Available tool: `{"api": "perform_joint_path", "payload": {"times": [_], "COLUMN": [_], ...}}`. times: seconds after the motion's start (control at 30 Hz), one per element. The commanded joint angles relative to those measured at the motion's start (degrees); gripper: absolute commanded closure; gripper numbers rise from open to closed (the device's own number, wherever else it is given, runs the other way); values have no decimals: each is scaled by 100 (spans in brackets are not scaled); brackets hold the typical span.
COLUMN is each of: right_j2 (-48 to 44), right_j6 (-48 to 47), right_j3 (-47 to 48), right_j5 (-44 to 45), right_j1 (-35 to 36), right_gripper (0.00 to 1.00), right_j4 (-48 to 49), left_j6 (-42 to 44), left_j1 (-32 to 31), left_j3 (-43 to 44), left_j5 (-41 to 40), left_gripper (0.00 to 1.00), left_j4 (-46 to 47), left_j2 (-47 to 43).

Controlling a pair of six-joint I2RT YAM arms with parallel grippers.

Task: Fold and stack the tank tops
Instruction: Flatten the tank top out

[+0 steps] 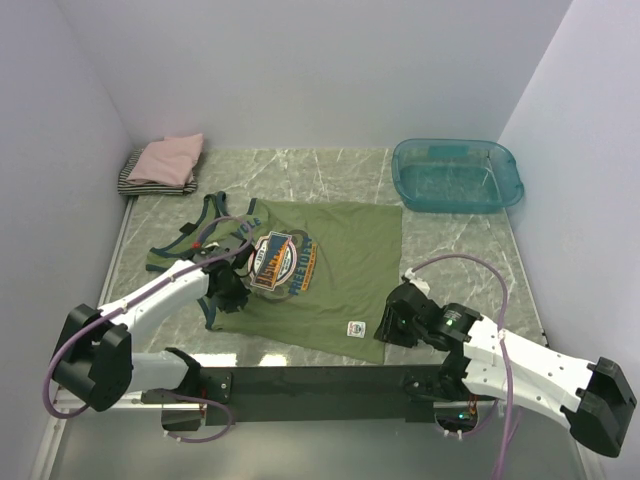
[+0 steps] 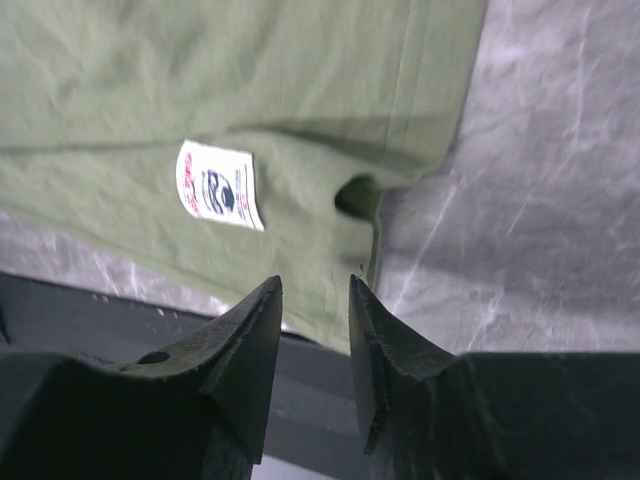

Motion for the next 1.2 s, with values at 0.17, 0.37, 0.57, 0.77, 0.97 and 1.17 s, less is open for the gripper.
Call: {"api": "perform_joint_path", "payload": {"times": [0.17,0.37,0.57,0.77,0.97,1.17], "right_j2": [-296,-111,-111,47,126,196], "right_j6": [-43,194,317,379,414,432], "right_j3": [-95,-175,-149,-272,-263,-316], "right_j5": [-297,-342,-210,-218,-131,-130], "right_j1": [335,678,731,731,731,722], "right_gripper": [59,58,58,59,61,65], "right_j4": [-515,-348,-304,-111,-84,-14], "left_j6": [346,461,514,531,584,610], "left_j1": [-17,-17,-17,-25,-17,-17], "left_j3": [538,336,275,230,362,397], "left_j5": [-111,83,136,171,118,136], "left_gripper": [74,71,72,71,72,72], "left_j4": [-616,-511,-335,-264,-282,-256], "left_j2": [146,243,314,375,375,402]}}
